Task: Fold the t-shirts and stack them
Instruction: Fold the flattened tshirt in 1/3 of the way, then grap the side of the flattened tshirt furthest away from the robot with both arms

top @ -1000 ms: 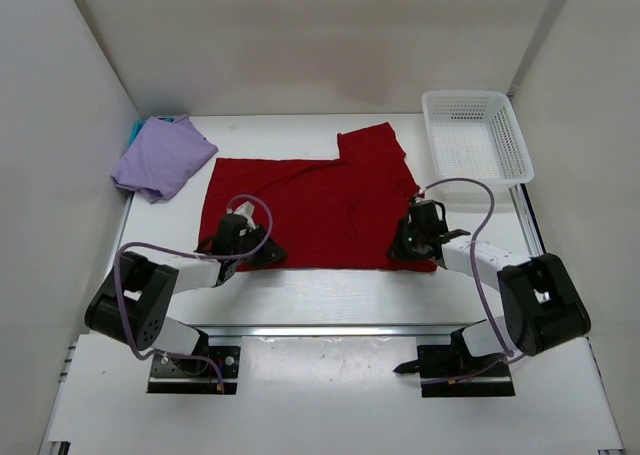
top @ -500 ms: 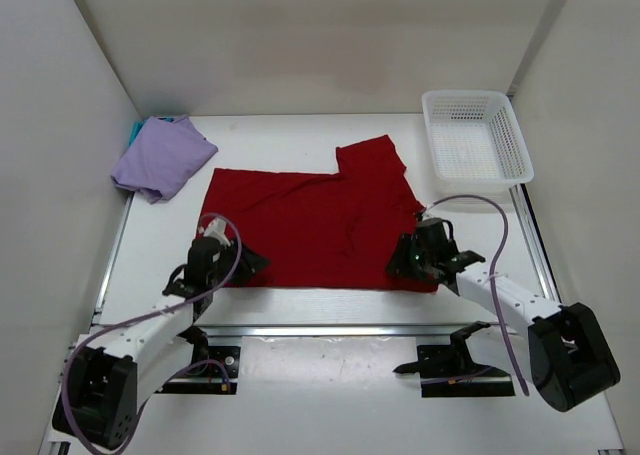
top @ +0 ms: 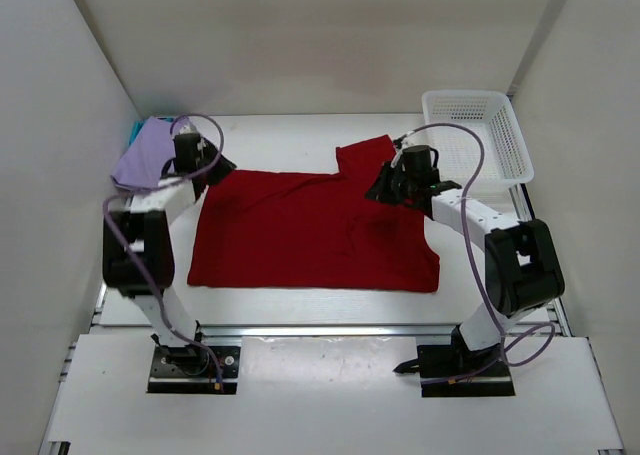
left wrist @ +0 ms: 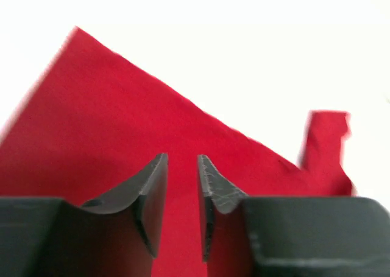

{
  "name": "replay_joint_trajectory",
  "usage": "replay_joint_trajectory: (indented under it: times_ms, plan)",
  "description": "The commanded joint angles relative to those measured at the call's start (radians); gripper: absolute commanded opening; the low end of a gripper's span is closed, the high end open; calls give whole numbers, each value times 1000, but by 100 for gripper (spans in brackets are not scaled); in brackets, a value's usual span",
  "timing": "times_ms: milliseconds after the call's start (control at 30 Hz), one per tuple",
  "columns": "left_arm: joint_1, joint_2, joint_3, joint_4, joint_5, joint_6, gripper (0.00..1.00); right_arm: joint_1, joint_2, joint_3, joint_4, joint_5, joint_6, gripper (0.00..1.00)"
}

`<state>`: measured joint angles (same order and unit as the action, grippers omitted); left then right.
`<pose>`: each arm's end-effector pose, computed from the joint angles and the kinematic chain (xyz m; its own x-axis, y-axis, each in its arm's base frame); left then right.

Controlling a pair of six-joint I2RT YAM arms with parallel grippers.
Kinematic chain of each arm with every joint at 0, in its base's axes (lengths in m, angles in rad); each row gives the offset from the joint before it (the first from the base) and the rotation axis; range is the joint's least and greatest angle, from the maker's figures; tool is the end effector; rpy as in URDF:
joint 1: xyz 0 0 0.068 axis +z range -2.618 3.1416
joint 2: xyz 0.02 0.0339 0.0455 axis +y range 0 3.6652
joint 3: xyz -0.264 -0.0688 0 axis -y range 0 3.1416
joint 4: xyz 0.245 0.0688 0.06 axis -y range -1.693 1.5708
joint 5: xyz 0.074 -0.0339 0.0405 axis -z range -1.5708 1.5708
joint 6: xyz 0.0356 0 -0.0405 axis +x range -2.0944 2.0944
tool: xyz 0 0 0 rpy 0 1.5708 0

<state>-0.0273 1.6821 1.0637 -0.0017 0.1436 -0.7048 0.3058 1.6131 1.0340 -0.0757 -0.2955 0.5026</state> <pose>0.3724 -0.0153 0.2192 -0.5354 -0.6268 -0.5660 -0.2671 0.7615 -0.5906 0.3352 0.1167 0.2276 -0.7538 0.2453 -0.6096 -0.1657 0.8268 0.5375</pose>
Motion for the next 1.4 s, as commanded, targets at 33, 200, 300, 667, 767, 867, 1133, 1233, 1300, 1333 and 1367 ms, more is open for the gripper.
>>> replay_joint_trajectory:
  times_ms: [33,200,300,667,767,867,1133,1233,1300,1333,1367]
  plan:
    - [73,236,331,-220,-142,148,33,45,15,-5,68,-96,-24,0]
    - [125,430,585,-377,-140,197,39,55,-4,-81,151,-151,2,0]
    - [130,478,631,-385,-142,217,44,65,8,-114,178,-178,19,0]
    - [112,588,754,-475,-181,275,50,81,16,-126,201,-203,34,0]
    - [96,607,782,-491,-197,291,48,92,10,-133,201,-205,36,0]
    - [89,617,786,-491,-207,294,45,96,7,-130,201,-206,34,0]
    - [73,617,786,-498,-217,295,44,82,-13,-121,202,-211,47,0]
    - [75,626,805,-504,-219,291,45,85,-30,-126,208,-205,42,0]
    - [78,639,825,-515,-214,286,40,85,-33,-124,209,-208,53,0]
    - [81,634,832,-520,-205,284,39,84,-30,-123,209,-211,50,0]
    - [78,649,844,-532,-214,283,38,81,-44,-129,205,-211,56,1]
